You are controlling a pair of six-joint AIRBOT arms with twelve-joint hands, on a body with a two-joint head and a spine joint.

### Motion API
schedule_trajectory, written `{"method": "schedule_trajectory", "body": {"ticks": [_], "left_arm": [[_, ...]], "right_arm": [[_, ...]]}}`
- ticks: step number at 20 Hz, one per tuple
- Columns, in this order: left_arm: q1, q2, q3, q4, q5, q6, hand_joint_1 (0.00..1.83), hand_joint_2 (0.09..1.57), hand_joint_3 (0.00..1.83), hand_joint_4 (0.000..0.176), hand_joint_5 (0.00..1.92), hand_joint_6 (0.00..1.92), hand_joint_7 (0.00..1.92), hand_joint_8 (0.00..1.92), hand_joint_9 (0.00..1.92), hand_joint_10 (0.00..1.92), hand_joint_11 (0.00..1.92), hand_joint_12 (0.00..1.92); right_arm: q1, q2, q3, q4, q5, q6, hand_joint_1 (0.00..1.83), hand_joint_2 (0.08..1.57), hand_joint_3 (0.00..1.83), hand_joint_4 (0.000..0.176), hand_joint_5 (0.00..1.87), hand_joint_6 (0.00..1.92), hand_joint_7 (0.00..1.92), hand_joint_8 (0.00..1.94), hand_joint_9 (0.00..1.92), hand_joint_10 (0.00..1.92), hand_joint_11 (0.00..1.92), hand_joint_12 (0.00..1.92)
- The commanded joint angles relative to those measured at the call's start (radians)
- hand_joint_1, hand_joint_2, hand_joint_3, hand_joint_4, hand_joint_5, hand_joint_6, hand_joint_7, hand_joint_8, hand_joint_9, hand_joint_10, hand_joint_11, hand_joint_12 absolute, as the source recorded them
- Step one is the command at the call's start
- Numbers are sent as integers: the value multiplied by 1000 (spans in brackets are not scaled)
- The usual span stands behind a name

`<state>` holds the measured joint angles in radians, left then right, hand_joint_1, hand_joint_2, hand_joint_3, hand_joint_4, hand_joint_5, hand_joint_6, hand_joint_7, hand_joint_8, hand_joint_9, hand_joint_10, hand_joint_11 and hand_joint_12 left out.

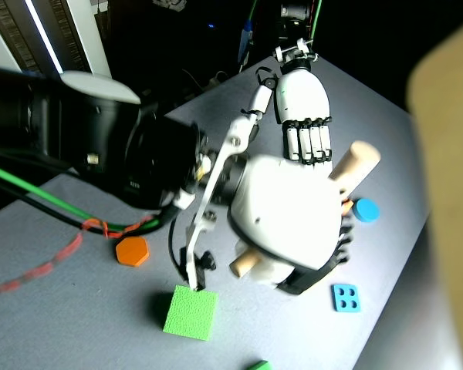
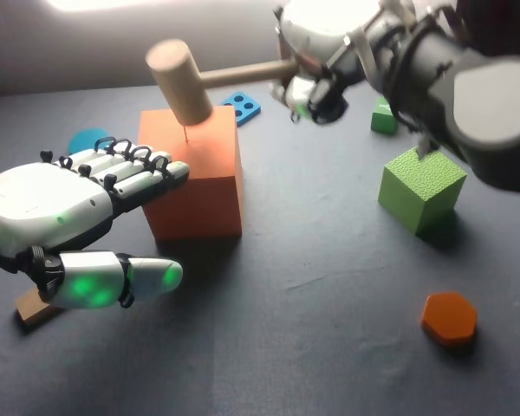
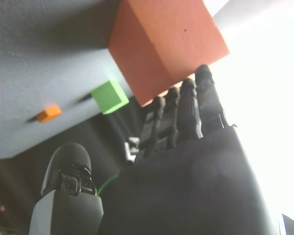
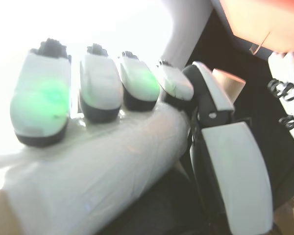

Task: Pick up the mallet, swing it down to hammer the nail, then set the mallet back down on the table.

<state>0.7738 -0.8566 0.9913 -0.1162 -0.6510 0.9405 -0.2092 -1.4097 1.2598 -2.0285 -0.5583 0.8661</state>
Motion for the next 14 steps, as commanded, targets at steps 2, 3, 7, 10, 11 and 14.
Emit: {"method": "schedule_trajectory", "body": {"ticks": [2, 3, 7, 10, 11, 14], "left_arm": [[-10, 0, 7, -4, -70, -2, 0, 1226, 2, 0, 50, 6, 20, 5, 0, 0, 0, 0], [-10, 0, 8, -4, -70, -2, 0, 1221, 0, 0, 58, 9, 26, 7, 4, 2, 0, 0], [-13, 0, 9, -4, -70, -2, 0, 1221, 0, 0, 60, 7, 25, 5, 0, 0, 0, 0], [-14, 0, 9, -3, -70, -2, 0, 1221, 0, 0, 65, 8, 27, 5, 0, 0, 0, 0], [-14, 0, 9, -3, -70, -2, 0, 1221, 0, 0, 65, 8, 27, 5, 0, 0, 0, 0], [-15, 0, 9, -3, -70, -2, 0, 1225, 2, 0, 73, 9, 38, 8, 11, 4, 0, 0]], "right_arm": [[-44, 5, 0, -50, -59, 1, 707, 1547, 0, 176, 1183, 1921, 1423, 1941, 1544, 1921, 1723, 1921], [-62, 5, 0, -56, -57, 0, 717, 1538, 0, 176, 1178, 1921, 1415, 1941, 1532, 1921, 1708, 1921], [-43, 19, -8, -77, -58, 6, 703, 1543, 1, 176, 1171, 1921, 1404, 1941, 1520, 1921, 1708, 1921], [-3, 76, -64, -107, -38, 31, 702, 1539, 0, 176, 1181, 1921, 1408, 1941, 1525, 1921, 1706, 1921], [-2, 95, -87, -154, -35, 53, 702, 1539, 0, 176, 1181, 1921, 1408, 1941, 1525, 1921, 1706, 1921], [-17, 157, -145, -263, -37, 71, 684, 1545, 1, 176, 1180, 1921, 1405, 1941, 1516, 1921, 1692, 1921]]}}
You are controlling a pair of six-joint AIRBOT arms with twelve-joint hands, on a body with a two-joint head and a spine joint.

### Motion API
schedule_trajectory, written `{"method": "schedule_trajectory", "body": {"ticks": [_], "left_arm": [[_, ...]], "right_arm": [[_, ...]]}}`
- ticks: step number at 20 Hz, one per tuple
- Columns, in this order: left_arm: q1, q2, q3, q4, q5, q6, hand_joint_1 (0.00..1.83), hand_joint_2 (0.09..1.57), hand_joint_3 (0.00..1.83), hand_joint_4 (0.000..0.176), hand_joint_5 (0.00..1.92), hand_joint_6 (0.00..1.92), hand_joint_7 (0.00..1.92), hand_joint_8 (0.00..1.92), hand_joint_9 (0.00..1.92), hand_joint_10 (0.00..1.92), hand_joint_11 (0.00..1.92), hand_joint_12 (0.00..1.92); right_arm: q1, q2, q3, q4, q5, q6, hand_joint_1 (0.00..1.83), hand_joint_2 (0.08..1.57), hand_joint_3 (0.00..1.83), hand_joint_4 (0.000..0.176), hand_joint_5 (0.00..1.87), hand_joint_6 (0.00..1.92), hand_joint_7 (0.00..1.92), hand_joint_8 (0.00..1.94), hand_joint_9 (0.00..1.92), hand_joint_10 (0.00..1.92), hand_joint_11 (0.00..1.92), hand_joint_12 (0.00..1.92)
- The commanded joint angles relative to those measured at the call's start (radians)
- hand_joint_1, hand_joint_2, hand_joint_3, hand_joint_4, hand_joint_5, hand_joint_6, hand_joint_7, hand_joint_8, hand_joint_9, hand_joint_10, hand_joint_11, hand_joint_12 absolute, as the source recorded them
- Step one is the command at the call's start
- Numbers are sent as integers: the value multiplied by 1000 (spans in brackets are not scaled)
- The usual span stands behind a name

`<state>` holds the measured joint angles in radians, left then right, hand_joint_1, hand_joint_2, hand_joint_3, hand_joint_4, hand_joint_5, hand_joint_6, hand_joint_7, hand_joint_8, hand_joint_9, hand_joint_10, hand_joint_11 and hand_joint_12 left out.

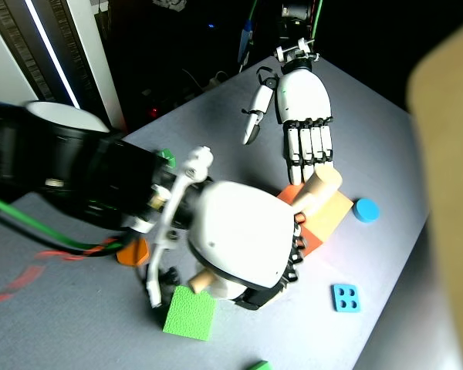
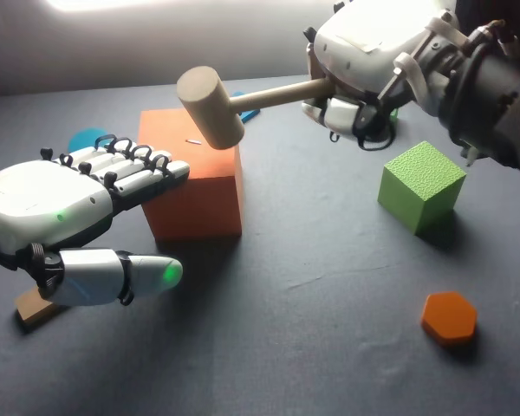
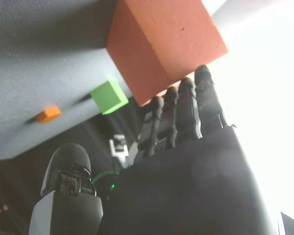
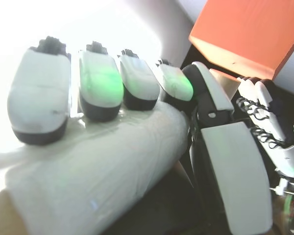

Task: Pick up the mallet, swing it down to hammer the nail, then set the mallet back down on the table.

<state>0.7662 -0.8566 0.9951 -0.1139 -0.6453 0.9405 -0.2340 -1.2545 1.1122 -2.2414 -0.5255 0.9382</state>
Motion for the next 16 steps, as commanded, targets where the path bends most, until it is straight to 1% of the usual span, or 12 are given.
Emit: {"method": "schedule_trajectory", "body": {"ticks": [1, 2, 3, 4, 5, 7, 9, 10, 11, 12, 13, 16], "left_arm": [[-7, 0, 5, -6, -76, -2, 0, 1220, 0, 0, 65, 5, 32, 4, 5, 1, 0, 0], [-8, 0, 5, -6, -76, -2, 0, 1224, 1, 0, 64, 3, 26, 1, 4, 0, 0, 0], [-8, 0, 5, -6, -76, -3, 0, 1219, 0, 0, 68, 5, 29, 2, 6, 1, 0, 0], [-8, 0, 5, -6, -76, -3, 0, 1219, 0, 0, 82, 10, 44, 8, 18, 6, 3, 1], [-9, 0, 5, -6, -76, -3, 0, 1225, 2, 0, 96, 13, 60, 13, 31, 10, 15, 7], [-10, 0, 5, -6, -76, -3, 0, 1227, 2, 0, 94, 10, 62, 10, 29, 8, 10, 6], [-13, 0, 5, -6, -76, -3, 0, 1223, 0, 0, 85, 7, 53, 5, 23, 4, 3, 1], [-13, 0, 5, -6, -76, -3, 0, 1224, 1, 0, 90, 9, 53, 5, 21, 3, 3, 1], [-13, 0, 5, -6, -76, -3, 0, 1222, 0, 0, 94, 9, 51, 4, 18, 1, 4, 2], [-13, 0, 5, -6, -76, -3, 0, 1223, 0, 0, 101, 12, 59, 7, 22, 3, 4, 2], [-13, 0, 5, -6, -76, -4, 0, 1222, 0, 0, 91, 6, 54, 4, 19, 1, 2, 1], [-19, 0, 5, -6, -70, -4, 0, 1229, 2, 0, 89, 5, 46, 5, 17, 7, 9, 4]], "right_arm": [[3, 19, -9, -79, -78, 19, 666, 1548, 2, 176, 1169, 1921, 1400, 1941, 1514, 1921, 1697, 1921], [-2, 42, -23, -126, -82, 67, 724, 1531, 0, 176, 1158, 1921, 1402, 1941, 1524, 1921, 1704, 1921], [-5, 75, -44, -181, -75, 125, 721, 1530, 0, 176, 1168, 1921, 1404, 1941, 1524, 1921, 1703, 1921], [-7, 93, -55, -210, -64, 154, 719, 1530, 0, 176, 1170, 1921, 1404, 1941, 1524, 1921, 1703, 1921], [-14, 125, -76, -281, -23, 221, 718, 1530, 0, 176, 1173, 1921, 1399, 1941, 1511, 1921, 1693, 1921], [-34, 151, -84, -381, 18, 309, 699, 1535, 1, 176, 1164, 1921, 1403, 1941, 1513, 1921, 1688, 1921], [-61, 161, -84, -472, 28, 372, 673, 1544, 3, 176, 1168, 1921, 1405, 1941, 1520, 1921, 1698, 1921], [-75, 167, -84, -556, 41, 445, 663, 1546, 3, 176, 1183, 1921, 1410, 1941, 1526, 1921, 1708, 1921], [-80, 170, -84, -602, 48, 491, 666, 1548, 2, 176, 1189, 1921, 1415, 1941, 1530, 1921, 1717, 1921], [-88, 174, -84, -672, 57, 562, 675, 1536, 0, 176, 1204, 1921, 1431, 1941, 1539, 1921, 1710, 1921], [-94, 175, -84, -698, 58, 582, 684, 1532, 0, 176, 1207, 1921, 1432, 1941, 1534, 1921, 1702, 1921], [-114, 167, -84, -712, 80, 583, 667, 1540, 1, 176, 1199, 1921, 1422, 1941, 1528, 1921, 1708, 1921]]}}
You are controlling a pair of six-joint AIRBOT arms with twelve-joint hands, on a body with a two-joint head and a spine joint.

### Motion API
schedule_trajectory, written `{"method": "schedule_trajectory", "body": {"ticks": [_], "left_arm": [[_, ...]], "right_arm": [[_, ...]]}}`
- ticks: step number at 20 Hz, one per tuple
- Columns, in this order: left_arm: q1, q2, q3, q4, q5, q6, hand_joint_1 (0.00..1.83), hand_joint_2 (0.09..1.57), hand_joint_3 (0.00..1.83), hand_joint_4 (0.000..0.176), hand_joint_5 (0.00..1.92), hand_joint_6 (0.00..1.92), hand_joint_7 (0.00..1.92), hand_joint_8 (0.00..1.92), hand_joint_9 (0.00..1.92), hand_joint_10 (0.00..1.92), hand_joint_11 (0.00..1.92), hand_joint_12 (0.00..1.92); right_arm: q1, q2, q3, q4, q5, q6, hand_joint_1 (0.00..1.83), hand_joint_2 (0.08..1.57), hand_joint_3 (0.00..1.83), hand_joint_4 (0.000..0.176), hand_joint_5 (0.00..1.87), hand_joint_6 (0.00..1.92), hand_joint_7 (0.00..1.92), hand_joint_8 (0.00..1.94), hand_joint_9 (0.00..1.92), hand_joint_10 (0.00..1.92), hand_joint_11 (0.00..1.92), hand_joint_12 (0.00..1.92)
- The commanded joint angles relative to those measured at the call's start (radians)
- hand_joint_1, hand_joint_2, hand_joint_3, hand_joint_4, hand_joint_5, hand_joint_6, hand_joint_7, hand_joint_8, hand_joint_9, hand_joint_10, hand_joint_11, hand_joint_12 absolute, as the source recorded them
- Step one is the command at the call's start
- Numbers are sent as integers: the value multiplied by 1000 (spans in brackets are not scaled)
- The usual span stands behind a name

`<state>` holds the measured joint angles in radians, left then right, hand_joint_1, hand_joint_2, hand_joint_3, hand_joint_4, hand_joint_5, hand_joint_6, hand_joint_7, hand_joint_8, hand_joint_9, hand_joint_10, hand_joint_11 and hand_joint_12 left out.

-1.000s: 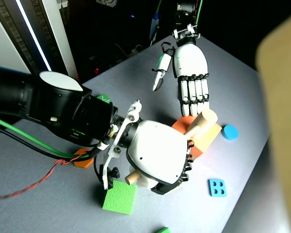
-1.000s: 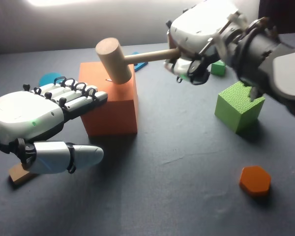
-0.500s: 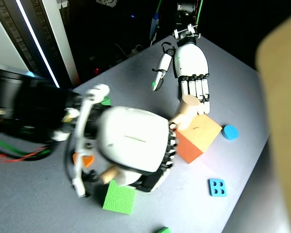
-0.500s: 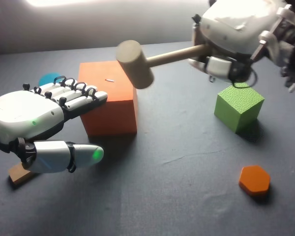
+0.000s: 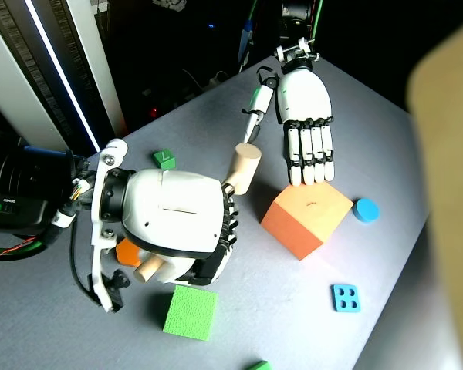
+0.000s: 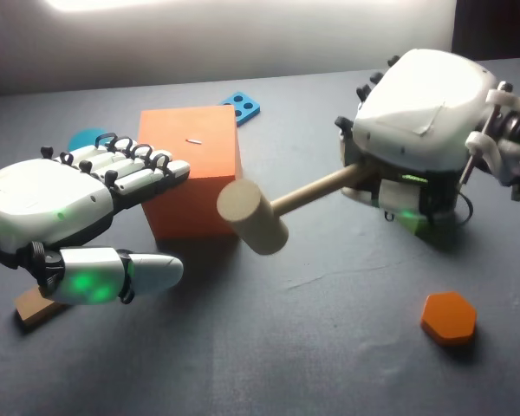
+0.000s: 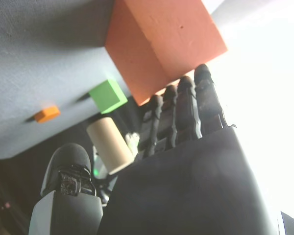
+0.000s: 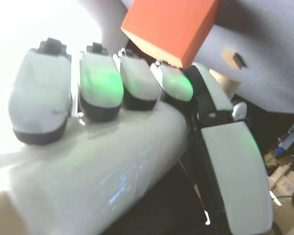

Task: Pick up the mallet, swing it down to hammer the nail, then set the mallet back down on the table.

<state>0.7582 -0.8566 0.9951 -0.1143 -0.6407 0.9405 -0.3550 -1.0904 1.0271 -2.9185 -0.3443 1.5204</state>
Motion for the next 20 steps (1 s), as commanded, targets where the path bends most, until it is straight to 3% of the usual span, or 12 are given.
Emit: {"method": "schedule_trajectory", "body": {"ticks": [1, 13, 17, 19, 20], "left_arm": [[-13, 0, 5, -5, -74, -4, 0, 1230, 3, 0, 54, 1, 11, 0, 3, 1, 1, 0], [-62, 21, -2, 1, -57, -4, 0, 1221, 0, 0, 45, 9, 14, 5, 0, 0, 0, 0], [-100, 60, -15, 20, -28, -4, 0, 1215, 0, 0, 36, 4, 6, 2, 0, 0, 0, 0], [-119, 85, -24, 30, -21, -4, 0, 1214, 0, 0, 26, 0, 2, 1, 0, 0, 0, 0], [-165, 120, -32, 105, 25, -50, 0, 1214, 0, 0, 26, 0, 3, 1, 0, 0, 0, 0]], "right_arm": [[-4, -4, 1, -58, -106, 1, 652, 1540, 1, 176, 1196, 1921, 1422, 1941, 1527, 1921, 1703, 1921], [-64, -200, 114, -92, -157, -45, 663, 1512, 0, 176, 1175, 1921, 1403, 1941, 1514, 1921, 1700, 1921], [-76, -240, 139, -92, -167, -52, 537, 1528, 3, 176, 1152, 1921, 1365, 1941, 1456, 1921, 1642, 1921], [-86, -256, 146, -92, -181, -62, 425, 1524, 2, 174, 1078, 1921, 1241, 1941, 1336, 1921, 1541, 1921], [-99, -277, 156, -92, -198, -64, 414, 1524, 2, 173, 1069, 1921, 1228, 1941, 1323, 1921, 1531, 1921]]}}
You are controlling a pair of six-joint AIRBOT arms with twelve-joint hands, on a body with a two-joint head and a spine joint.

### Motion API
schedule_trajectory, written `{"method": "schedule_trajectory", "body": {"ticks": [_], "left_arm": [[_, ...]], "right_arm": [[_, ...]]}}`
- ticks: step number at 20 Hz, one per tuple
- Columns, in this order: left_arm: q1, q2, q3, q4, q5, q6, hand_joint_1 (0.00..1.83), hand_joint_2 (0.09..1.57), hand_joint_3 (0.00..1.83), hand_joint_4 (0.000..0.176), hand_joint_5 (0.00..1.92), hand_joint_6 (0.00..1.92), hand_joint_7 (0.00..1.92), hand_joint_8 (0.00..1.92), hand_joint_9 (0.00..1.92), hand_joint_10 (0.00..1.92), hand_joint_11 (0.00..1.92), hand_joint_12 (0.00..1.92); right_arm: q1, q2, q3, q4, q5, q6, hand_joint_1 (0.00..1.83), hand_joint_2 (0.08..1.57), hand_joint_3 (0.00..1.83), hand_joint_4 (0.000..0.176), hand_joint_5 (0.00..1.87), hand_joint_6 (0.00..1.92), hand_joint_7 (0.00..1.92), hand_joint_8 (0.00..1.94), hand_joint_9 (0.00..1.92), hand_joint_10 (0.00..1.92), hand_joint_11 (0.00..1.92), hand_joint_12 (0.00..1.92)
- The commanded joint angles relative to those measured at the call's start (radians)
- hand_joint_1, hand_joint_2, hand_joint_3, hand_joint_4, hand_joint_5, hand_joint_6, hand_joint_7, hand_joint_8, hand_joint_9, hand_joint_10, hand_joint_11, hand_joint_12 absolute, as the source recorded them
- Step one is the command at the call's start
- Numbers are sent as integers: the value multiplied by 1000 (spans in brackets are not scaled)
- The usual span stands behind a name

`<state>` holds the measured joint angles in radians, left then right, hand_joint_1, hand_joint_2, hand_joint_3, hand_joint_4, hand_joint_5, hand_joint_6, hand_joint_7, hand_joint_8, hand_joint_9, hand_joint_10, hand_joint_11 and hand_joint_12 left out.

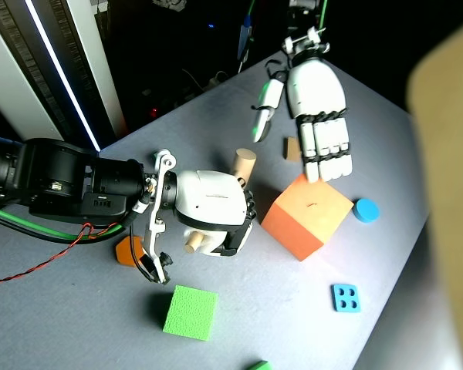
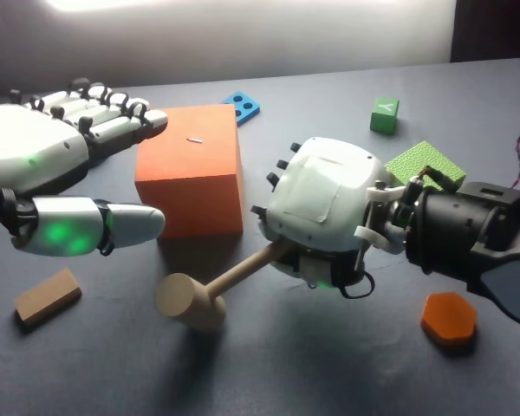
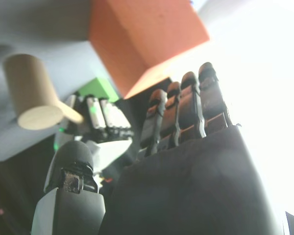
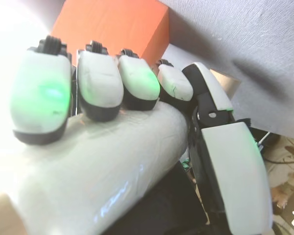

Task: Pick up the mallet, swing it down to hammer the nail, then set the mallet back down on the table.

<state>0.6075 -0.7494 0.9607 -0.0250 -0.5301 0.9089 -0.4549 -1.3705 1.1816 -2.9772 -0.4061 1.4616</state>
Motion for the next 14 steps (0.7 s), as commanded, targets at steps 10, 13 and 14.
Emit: {"method": "schedule_trajectory", "body": {"ticks": [10, 13, 14], "left_arm": [[-150, 51, -26, 128, 14, -78, 0, 1230, 3, 0, 62, 11, 16, 6, 0, 0, 0, 0], [-162, 52, -37, 130, 19, -78, 0, 1226, 1, 0, 59, 7, 18, 5, 0, 0, 0, 0], [-163, 52, -39, 130, 20, -78, 0, 1224, 0, 0, 46, 1, 8, 0, 0, 0, 0, 0]], "right_arm": [[-25, -1, 4, -33, -157, -17, 434, 1279, 0, 0, 711, 1205, 799, 1182, 833, 1106, 792, 1075], [-29, -1, 4, -33, -158, -20, 424, 1289, 0, 0, 715, 822, 816, 862, 813, 844, 687, 903], [-29, -1, 4, -33, -159, -21, 452, 1282, 0, 0, 764, 647, 855, 730, 824, 756, 693, 851]]}}
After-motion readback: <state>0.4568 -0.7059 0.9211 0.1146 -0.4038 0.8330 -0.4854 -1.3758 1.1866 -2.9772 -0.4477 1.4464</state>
